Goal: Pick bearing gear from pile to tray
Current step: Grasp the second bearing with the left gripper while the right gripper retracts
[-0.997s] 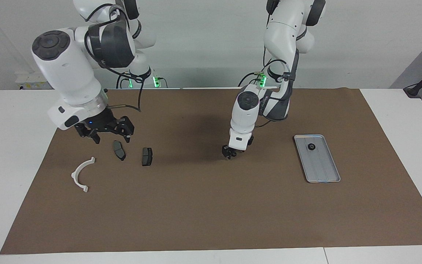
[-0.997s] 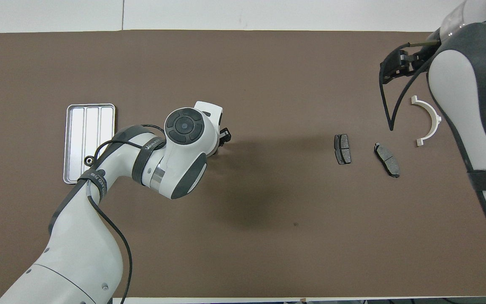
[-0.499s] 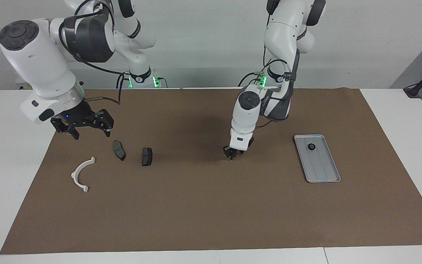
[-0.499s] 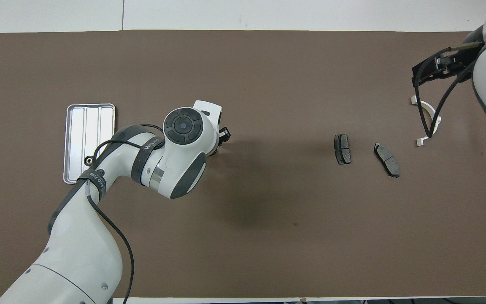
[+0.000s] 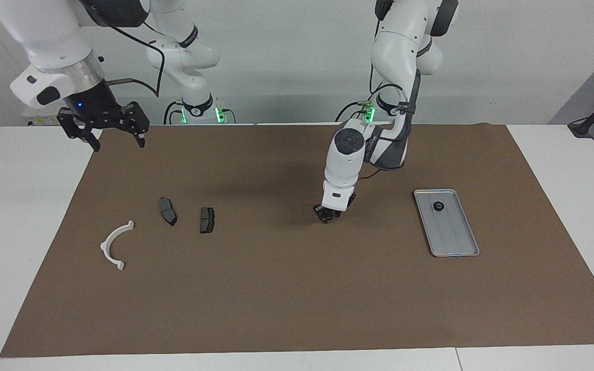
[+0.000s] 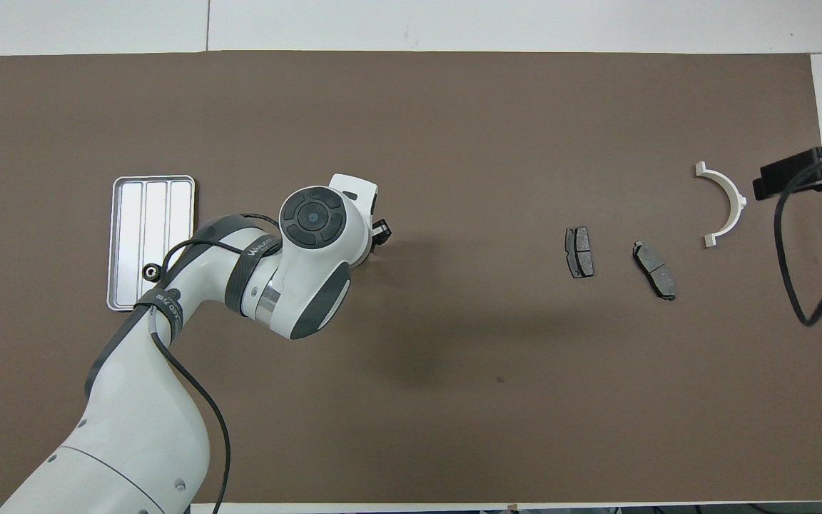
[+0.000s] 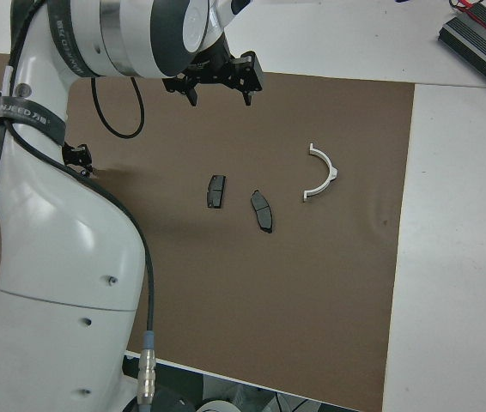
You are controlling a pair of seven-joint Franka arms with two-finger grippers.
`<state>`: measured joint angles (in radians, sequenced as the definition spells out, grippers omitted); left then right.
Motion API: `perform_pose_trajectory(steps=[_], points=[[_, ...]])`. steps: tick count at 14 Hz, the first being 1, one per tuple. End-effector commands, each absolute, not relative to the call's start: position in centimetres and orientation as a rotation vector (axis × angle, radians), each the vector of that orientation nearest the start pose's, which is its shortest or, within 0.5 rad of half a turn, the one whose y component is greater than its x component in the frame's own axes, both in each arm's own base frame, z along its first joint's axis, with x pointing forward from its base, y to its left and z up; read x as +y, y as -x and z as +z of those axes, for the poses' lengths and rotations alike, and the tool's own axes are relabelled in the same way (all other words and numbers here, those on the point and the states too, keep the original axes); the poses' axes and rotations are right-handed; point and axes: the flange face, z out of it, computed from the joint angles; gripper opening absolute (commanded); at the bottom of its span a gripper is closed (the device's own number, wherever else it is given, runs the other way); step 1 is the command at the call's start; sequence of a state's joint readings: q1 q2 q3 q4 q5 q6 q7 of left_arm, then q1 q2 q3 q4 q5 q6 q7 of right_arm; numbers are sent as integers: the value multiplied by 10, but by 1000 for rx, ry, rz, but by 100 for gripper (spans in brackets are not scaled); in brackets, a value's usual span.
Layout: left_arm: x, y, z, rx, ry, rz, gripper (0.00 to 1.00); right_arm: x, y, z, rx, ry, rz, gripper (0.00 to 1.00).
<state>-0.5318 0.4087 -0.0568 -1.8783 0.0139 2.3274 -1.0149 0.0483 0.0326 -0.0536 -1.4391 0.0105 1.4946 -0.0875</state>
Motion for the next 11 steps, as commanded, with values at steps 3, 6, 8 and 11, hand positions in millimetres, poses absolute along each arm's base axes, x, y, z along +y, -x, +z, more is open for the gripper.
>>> perform_pose_trajectory(steps=[3,6,8,11], points=[[-355,-524,297,-683,3105,-65,43,-10,-519,648,-145,3133,2,100],[-354,-523,297,-698,3094,-56,7,-10,-510,631,-147,3131,-36,100],[-352,-524,299,-720,3069,-29,0,-6,-509,630,-145,3131,-37,100],[-296,-550,331,-669,3049,-15,0,-13,-515,643,-144,3128,-71,100]])
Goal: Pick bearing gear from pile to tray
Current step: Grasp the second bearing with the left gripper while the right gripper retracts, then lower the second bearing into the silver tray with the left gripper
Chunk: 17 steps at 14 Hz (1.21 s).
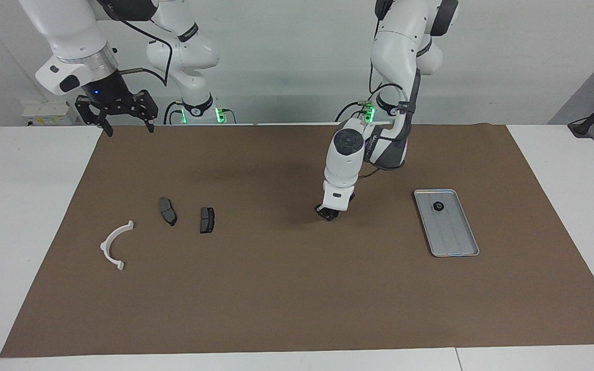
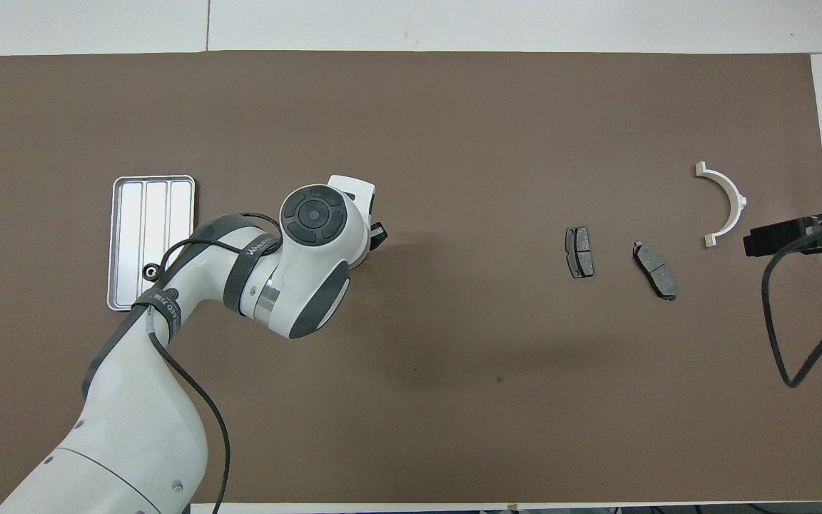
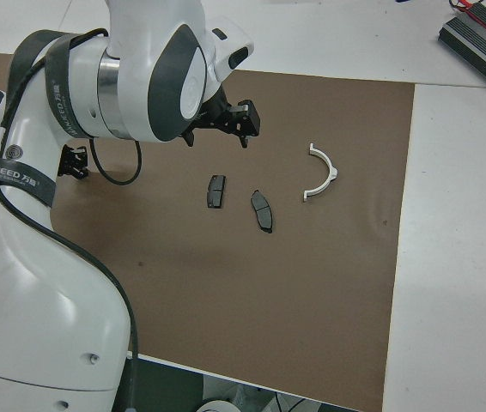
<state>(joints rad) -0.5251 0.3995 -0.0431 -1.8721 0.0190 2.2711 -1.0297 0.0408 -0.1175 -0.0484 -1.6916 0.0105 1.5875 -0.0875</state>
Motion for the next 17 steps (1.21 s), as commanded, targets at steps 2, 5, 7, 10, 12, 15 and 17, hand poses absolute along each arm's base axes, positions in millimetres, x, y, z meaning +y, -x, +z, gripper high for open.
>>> perform_pose_trajectory(steps=[2,5,7,10,12,15,17], points=[[-218,-569,367,-595,3057,-6,0,-8,-524,650,-180,3126,-57,100],[-113,-593,379,-369,3087,33,0,-10,-524,654,-173,3126,-64,100],[-52,-603,378,-253,3106,12,0,-10,-522,657,-174,3126,-73,100],[-15,-604,362,-255,3112,-47,0,-8,-521,659,-178,3126,-78,100],[-11,-608,350,-266,3114,-68,0,-7,-521,659,-181,3126,-78,100],[-10,-614,339,-274,3116,-104,0,-5,-522,657,-183,3126,-73,100],[1,-618,331,-295,3115,-130,0,-6,-522,658,-181,3126,-76,100]])
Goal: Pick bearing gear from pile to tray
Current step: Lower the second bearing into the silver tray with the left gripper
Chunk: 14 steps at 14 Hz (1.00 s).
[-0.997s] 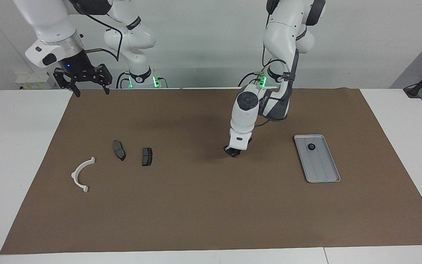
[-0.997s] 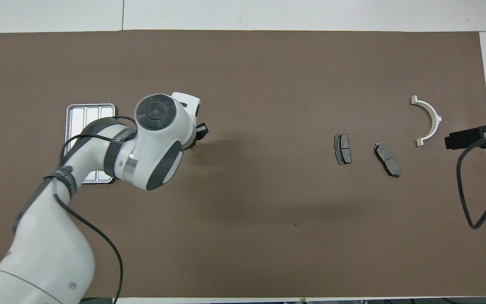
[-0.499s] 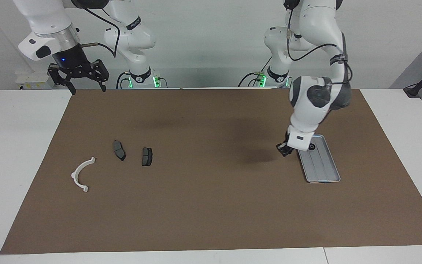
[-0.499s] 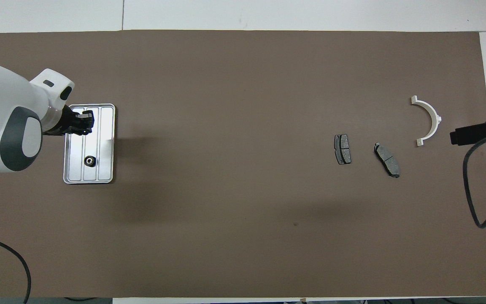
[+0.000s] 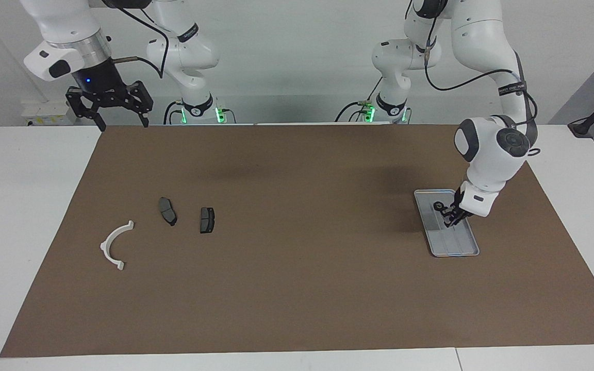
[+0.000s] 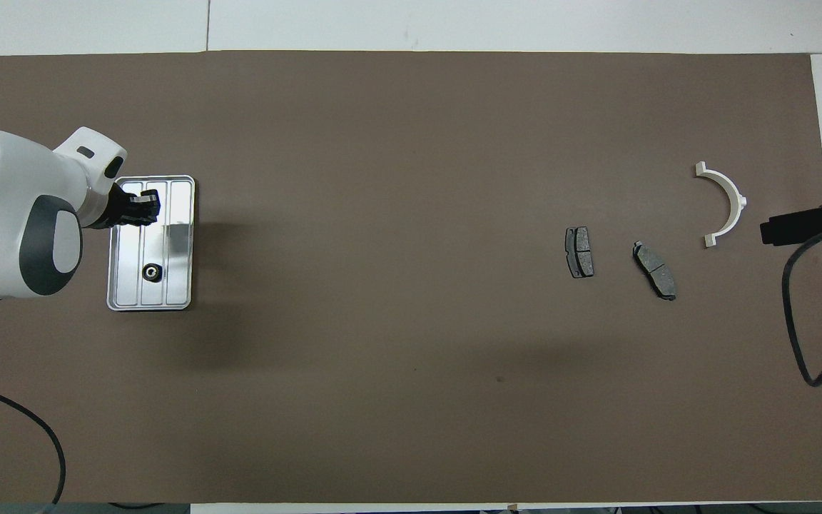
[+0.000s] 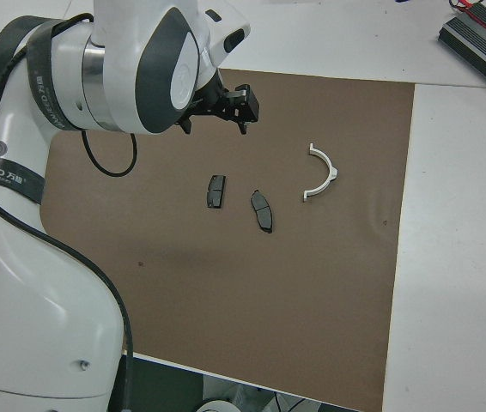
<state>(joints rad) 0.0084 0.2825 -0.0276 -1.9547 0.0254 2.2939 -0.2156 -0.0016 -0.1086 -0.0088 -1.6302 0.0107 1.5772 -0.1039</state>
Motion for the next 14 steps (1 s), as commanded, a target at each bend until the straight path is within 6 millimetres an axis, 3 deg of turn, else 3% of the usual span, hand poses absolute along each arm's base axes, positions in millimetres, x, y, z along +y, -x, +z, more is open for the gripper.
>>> perform_pose_trajectory(steps=[1,7,14], points=[[9,-619,325,-312,3113,-142,0,-6,-522,658,-183,3126,-76,100],[2,-617,308,-306,3116,-144,0,-8,-519,659,-174,3128,-73,100],[-2,-608,294,-354,3117,-195,0,2,-519,657,-5,3128,-70,100]])
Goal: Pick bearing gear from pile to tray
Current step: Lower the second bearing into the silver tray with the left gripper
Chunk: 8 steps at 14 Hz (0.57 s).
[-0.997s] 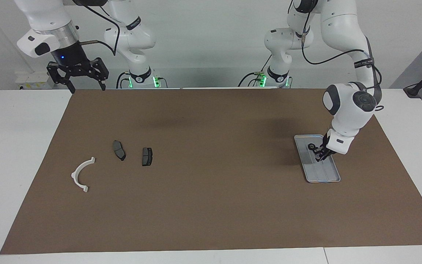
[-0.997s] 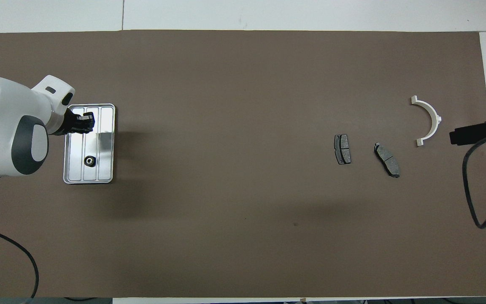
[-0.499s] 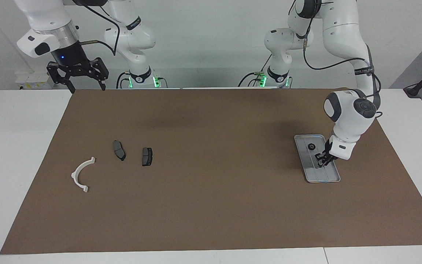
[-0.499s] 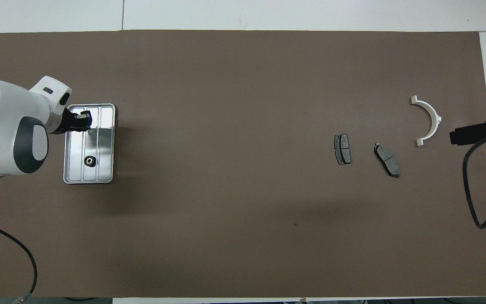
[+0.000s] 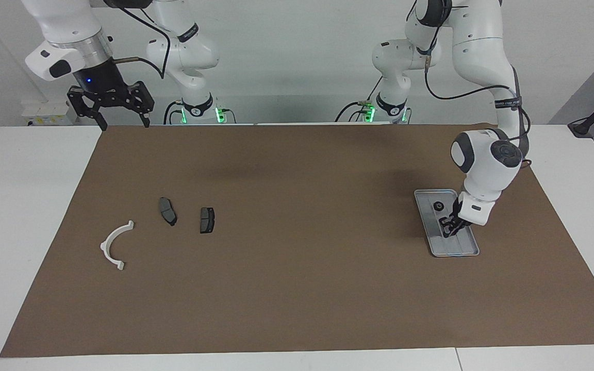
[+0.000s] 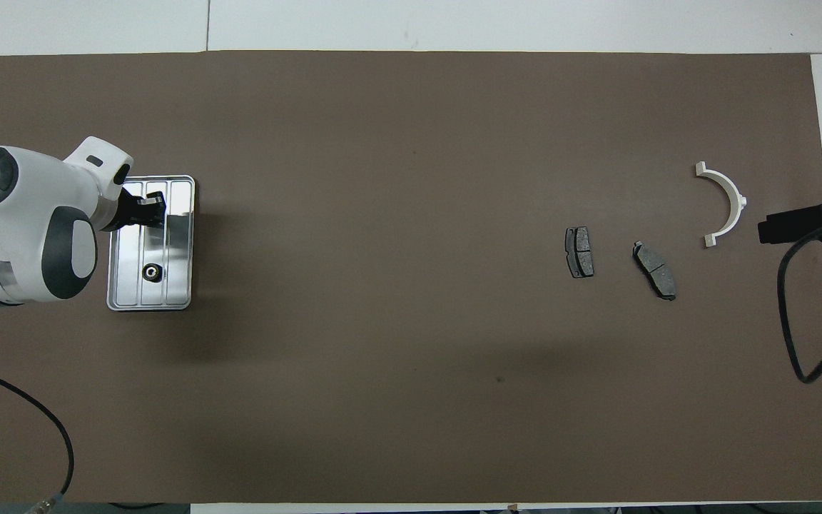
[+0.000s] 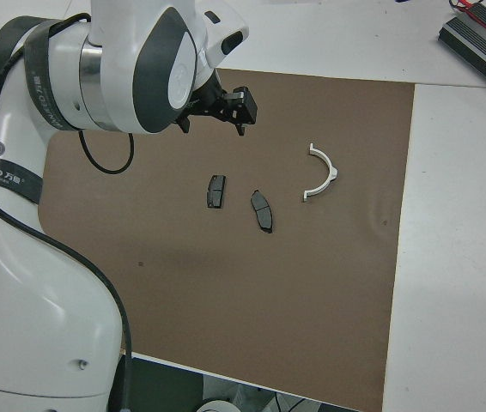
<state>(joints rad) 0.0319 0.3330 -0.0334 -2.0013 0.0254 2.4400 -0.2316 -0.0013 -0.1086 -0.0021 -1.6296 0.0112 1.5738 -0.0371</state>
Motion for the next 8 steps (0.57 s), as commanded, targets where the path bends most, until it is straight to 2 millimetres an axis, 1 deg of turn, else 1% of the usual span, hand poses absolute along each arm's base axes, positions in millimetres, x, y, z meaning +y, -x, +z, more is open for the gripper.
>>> perform_pose_trajectory(steps=[1,2,3,5,6,7,8], points=[[-2,-608,294,-354,3117,-195,16,2,-519,656,-10,3129,-70,100],[-2,-608,295,-352,3117,-197,53,5,-519,657,-17,3130,-77,100],[-2,-608,294,-350,3117,-187,100,5,-518,658,-17,3130,-79,100],[-2,-610,301,-352,3117,-178,100,5,-517,657,-17,3128,-72,100],[-3,-610,308,-351,3115,-168,100,5,-517,656,-17,3129,-67,100],[-3,-610,322,-350,3112,-140,100,6,-516,655,-17,3129,-65,100],[1,-608,343,-351,3108,-117,100,7,-515,656,-17,3129,-67,100]])
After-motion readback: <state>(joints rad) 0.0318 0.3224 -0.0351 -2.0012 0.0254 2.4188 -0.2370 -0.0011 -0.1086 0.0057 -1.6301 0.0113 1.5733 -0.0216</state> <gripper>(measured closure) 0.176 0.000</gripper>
